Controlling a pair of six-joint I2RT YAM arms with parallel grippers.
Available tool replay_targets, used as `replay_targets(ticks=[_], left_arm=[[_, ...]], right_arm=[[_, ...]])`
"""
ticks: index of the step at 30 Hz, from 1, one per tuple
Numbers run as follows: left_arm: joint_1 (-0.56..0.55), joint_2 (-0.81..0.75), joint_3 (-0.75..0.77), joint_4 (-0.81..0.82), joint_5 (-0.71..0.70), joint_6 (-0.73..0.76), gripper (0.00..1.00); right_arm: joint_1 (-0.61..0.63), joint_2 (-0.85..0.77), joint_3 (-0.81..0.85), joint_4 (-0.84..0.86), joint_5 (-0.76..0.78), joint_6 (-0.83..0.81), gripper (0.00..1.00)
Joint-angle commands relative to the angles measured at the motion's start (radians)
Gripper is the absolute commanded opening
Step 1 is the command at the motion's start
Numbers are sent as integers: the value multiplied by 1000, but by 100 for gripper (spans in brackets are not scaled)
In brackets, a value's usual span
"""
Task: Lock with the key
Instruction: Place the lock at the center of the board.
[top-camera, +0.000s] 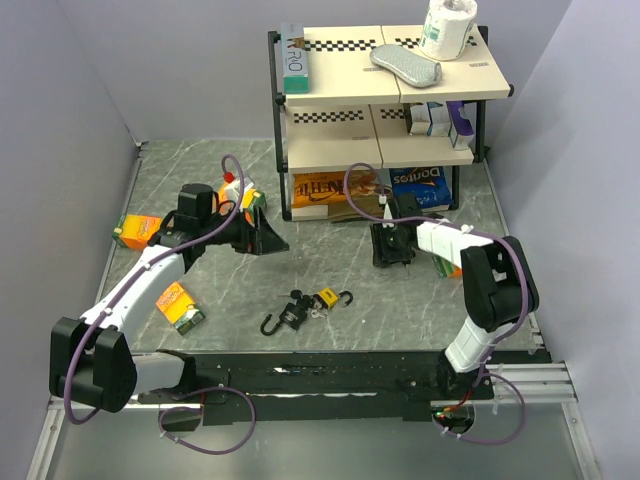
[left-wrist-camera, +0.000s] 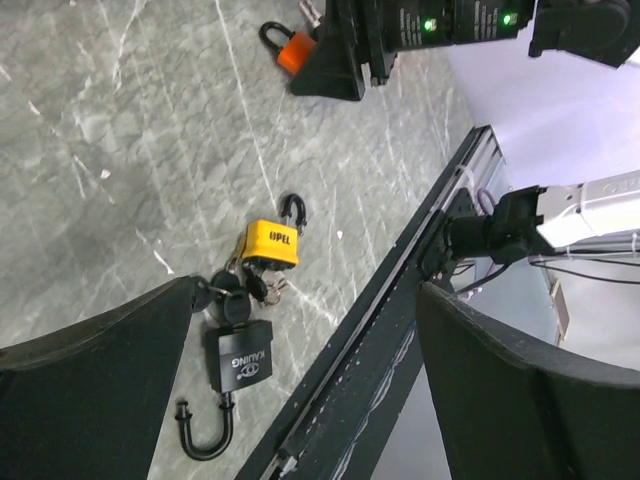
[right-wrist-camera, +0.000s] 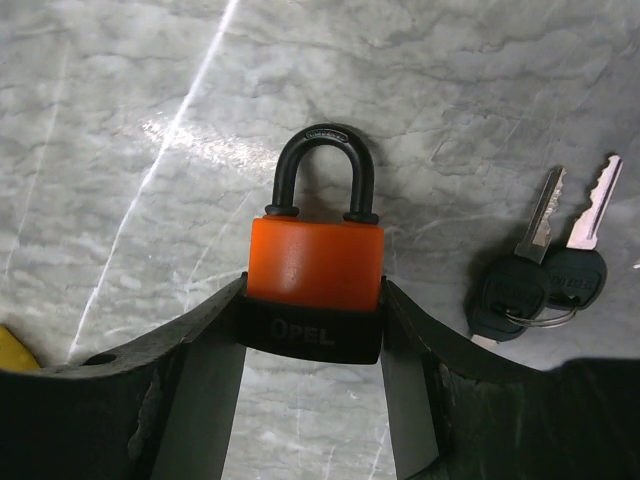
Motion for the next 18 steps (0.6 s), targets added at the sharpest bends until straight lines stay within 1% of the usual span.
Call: replay_targets(ticks=[1,6,7,9,10,13,16,18], left_arm=[[3,-11,32,-14,-16,43,96],[3,4,51,-35,-31,61,96],[3,7,54,-38,-33,63,96],[3,9,57,-41,-38,77,96],[3,11,61,-47,-38,83,96],[3,5,71,-69,-44,106,96],[3,-12,74,-80,-53,123,96],[3,-32,71,-75,-70,146,96]], right_arm=[[-6,21,64,-15,32,69,37],[-5,24,60,-46,43,86,54],[-5,26,58,-49,41,84,61],[-5,18,55,-55,35,86,69],[-5,15,55,-55,20,86,77],[0,-3,52,-44,-2,83,88],[6,-37,51,-24,-38,71,89],[14,-65,51,-19,-92,55,90]])
